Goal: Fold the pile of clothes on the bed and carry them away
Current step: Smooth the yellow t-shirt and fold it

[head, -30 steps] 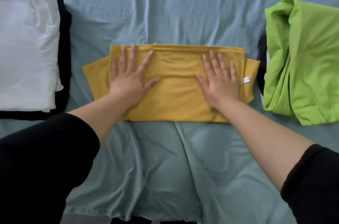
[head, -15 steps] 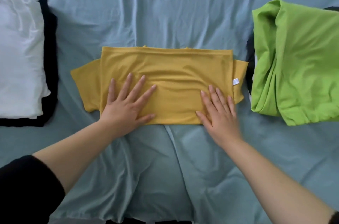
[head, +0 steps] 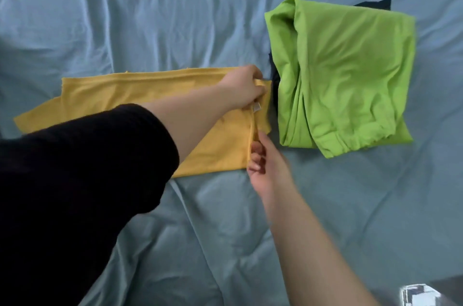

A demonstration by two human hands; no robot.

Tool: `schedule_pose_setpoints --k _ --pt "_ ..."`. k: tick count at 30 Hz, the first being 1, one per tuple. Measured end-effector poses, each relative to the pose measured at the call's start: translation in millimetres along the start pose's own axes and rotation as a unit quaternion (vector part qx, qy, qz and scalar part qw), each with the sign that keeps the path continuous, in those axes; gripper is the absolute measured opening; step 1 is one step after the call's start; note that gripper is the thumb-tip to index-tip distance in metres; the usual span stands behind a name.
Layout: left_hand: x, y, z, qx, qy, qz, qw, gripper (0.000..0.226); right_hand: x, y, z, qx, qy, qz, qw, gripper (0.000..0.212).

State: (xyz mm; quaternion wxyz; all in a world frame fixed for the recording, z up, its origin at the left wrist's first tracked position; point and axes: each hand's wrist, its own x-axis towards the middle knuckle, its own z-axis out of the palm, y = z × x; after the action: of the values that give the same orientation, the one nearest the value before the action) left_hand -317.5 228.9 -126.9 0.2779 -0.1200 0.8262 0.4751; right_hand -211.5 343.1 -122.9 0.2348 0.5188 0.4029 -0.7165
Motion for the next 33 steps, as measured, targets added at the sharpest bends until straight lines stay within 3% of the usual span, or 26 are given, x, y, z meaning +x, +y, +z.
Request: schedule_pose_setpoints --k 2,5,9,13,17,23,30,33 --pt "8.3 7.4 5.8 -0.048 -0.037 -0.030 0.998 0.024 -0.9 -2.9 6.8 0.041 -0.021 0.024 0.999 0.009" --pt "12.6 10.9 10.7 -0.086 -0.027 -0.041 0.995 0.001 -1.3 -5.0 8.8 0.123 -0.021 0.033 0.992 0.007" --pt "9.4 10.8 5.4 -0.135 -0.051 -0.065 0.987 0.007 -3.7 -2.8 -0.5 0.192 -0.059 0.019 0.979 0.018" --pt "9.6 13.3 0.4 -0.146 -0.036 -0.108 0.983 0.016 -0.9 -0.3 -8.3 0.132 -0.094 -0.003 0.987 0.034" --pt "11.4 15.3 4.7 -0.092 -0.006 -0.090 0.992 0.037 0.8 -0.5 -9.6 0.100 -0.099 -0.010 0.990 0.024" --pt "3.0 9.0 -4.1 -0.047 -0.010 -0.054 0.997 0.014 0.5 -1.8 -8.7 0.103 -0.057 -0.016 0.993 0.026" --pt "-1.3 6.7 -26.6 -0.060 -0.035 -0.028 0.997 0.039 2.2 -7.6 -12.4 0.066 -0.035 -0.036 0.997 0.016" --pt "-1.4 7.3 -24.4 -0.040 -0.075 -0.020 0.996 0.048 2.3 -8.4 -11.4 0.003 0.001 -0.055 0.998 0.002"
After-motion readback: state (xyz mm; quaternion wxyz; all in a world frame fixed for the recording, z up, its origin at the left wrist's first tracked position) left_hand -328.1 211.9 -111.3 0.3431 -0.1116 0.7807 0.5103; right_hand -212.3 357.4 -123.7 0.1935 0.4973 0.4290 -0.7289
